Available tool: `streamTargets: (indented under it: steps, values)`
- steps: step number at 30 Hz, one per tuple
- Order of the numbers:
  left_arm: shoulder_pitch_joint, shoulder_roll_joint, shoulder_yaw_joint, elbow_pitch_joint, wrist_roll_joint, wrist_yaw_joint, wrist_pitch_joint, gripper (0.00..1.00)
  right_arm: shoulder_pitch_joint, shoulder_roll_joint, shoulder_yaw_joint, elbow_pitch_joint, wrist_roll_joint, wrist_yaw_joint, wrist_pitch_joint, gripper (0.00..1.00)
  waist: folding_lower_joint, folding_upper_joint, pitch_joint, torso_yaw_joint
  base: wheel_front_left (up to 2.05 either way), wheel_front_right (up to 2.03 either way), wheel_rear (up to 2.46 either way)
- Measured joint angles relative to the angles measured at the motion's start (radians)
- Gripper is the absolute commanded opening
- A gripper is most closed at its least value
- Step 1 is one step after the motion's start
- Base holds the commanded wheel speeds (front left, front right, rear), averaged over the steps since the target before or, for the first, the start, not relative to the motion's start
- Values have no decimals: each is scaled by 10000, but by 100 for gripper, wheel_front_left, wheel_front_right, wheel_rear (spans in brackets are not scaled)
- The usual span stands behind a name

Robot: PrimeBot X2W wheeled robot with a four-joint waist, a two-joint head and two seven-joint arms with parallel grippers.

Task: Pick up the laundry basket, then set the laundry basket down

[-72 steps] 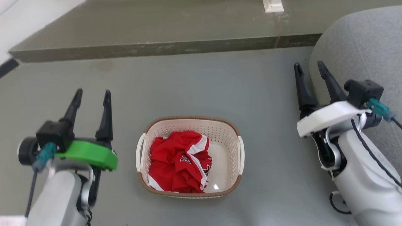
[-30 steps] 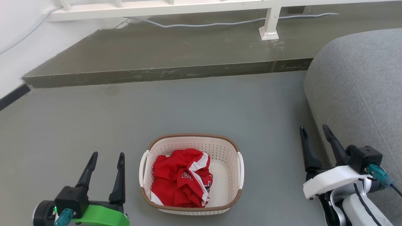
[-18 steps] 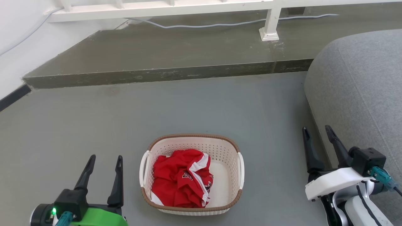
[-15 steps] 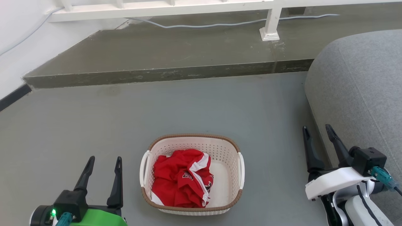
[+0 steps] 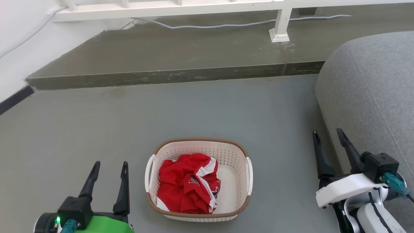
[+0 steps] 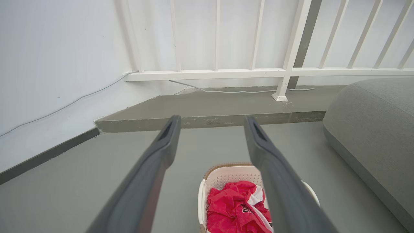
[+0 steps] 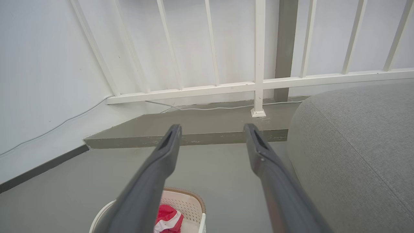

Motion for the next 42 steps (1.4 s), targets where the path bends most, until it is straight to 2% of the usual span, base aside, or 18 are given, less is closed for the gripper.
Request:
streamTargets:
  steps: [3,4,9,15,34,42]
  values:
    - [77,-38,10,-15,12,2,31,100,1,-2,-40,-48,-23,-2,75,100,0,0,-2,3,0,0,0]
    - [97,-54,15,-15,19,8,31,0,1,-6,-56,-59,-40,-2,86,0,0,0,-1,5,0,0,0]
    - [128,-270,-148,449,-17,8,31,0,209,203,77,393,-27,4,82,0,0,0,-1,7,0,0,0]
    - [244,-293,-219,357,-374,-54,29,0,360,291,67,376,395,119,82,0,0,0,-15,27,0,0,0]
    - [328,-520,359,470,-3336,-257,385,0,397,554,-639,337,3189,447,604,0,0,0,-129,119,0,0,0]
    - [295,-520,614,667,-4399,-493,594,0,373,579,-930,420,4234,625,805,0,0,0,-174,153,0,0,0]
